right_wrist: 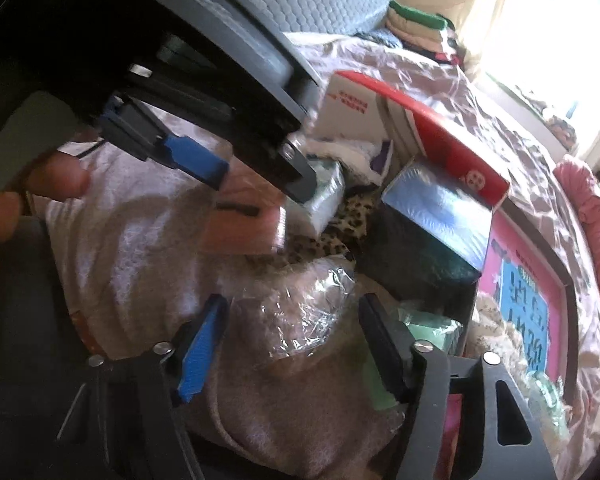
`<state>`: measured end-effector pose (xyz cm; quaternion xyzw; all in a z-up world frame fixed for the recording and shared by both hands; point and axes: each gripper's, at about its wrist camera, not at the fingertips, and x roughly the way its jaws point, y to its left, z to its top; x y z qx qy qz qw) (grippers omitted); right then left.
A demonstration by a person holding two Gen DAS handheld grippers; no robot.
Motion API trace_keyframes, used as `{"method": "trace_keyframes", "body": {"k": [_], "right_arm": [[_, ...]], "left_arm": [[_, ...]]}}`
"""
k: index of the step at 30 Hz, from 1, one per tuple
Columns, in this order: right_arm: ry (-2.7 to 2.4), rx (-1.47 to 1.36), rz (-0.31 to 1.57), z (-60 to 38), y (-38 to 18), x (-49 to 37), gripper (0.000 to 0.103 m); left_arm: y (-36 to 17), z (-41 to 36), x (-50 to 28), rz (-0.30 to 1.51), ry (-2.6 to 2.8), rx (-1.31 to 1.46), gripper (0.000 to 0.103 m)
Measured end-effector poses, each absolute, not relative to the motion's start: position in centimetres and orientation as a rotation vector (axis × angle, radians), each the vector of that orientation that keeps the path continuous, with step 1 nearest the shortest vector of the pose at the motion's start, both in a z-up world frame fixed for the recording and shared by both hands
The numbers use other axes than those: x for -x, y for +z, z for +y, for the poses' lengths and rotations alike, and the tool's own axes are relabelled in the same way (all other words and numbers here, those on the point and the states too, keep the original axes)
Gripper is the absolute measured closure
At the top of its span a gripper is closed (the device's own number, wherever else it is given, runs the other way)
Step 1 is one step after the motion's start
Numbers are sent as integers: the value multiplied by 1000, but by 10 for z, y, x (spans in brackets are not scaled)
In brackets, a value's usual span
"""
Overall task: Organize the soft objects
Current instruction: 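Grasp the bagged pink towel with left tool while right tool grasps the clear bag with brown item, then lift and carry both held bags toward the pink tray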
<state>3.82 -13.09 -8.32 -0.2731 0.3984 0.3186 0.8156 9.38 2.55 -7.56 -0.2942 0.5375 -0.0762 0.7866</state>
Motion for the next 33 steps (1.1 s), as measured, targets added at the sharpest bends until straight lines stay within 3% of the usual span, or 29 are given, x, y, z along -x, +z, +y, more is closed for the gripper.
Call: {"method": "trace_keyframes", "body": {"k": [12, 33], "right_arm": [[662, 493, 826, -142, -68, -41, 44], [610, 166, 723, -188, -10, -36, 44]], "left_arm": [[-78, 38, -87, 1131, -173, 678, 59], [-24, 25, -66, 1022, -129, 537, 59]]}}
